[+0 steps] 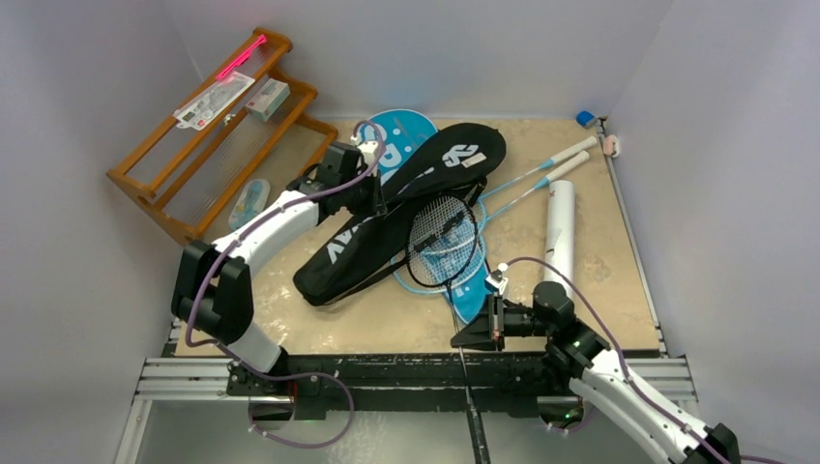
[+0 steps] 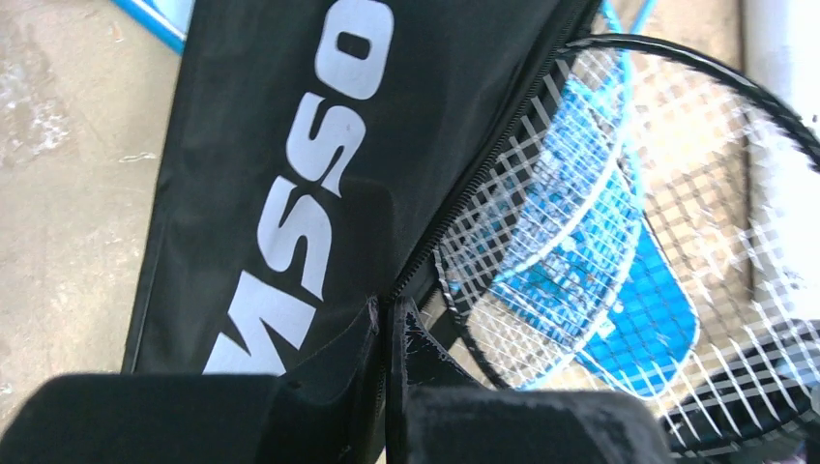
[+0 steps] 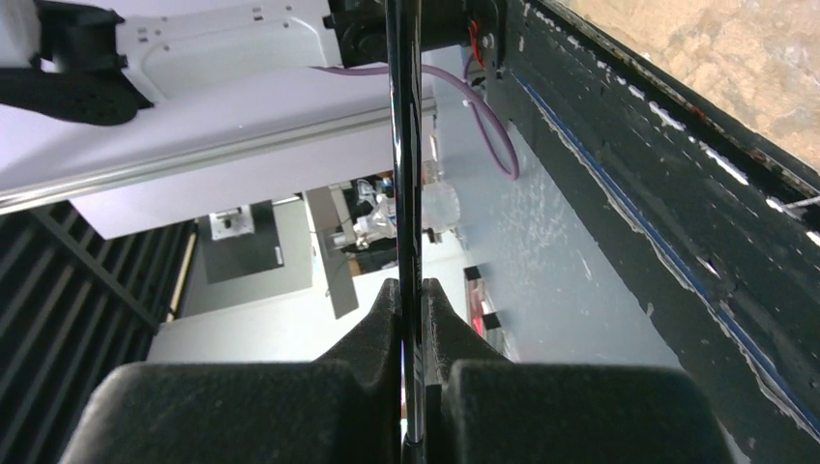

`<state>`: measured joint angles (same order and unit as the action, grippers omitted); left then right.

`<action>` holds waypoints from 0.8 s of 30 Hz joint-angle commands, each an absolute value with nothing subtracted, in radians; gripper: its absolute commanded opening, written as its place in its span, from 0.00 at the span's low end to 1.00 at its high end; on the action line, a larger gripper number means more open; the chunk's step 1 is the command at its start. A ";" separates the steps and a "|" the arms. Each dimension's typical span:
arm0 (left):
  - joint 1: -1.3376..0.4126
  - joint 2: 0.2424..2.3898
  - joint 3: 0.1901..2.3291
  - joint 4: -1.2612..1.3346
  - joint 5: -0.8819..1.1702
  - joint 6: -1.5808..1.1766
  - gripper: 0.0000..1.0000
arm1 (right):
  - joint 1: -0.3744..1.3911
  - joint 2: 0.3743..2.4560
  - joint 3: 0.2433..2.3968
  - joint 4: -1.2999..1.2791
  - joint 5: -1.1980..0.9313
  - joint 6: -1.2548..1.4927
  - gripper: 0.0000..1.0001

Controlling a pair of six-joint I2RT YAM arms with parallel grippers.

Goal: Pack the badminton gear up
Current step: Place the racket in the racket bag.

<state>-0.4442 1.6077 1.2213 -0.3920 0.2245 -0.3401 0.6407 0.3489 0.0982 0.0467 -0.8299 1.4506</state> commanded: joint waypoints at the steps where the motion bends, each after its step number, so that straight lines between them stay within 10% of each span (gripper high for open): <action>1: -0.442 1.525 1.204 -0.272 0.339 -0.340 0.00 | 0.644 0.441 0.078 0.355 -0.845 1.580 0.00; 15: -0.456 1.493 1.169 -0.238 0.438 -0.317 0.00 | 0.646 0.869 0.147 1.057 -0.752 1.749 0.00; 24: -0.457 1.524 1.202 -0.310 0.343 -0.316 0.00 | 0.647 0.757 0.171 0.901 -0.693 1.702 0.00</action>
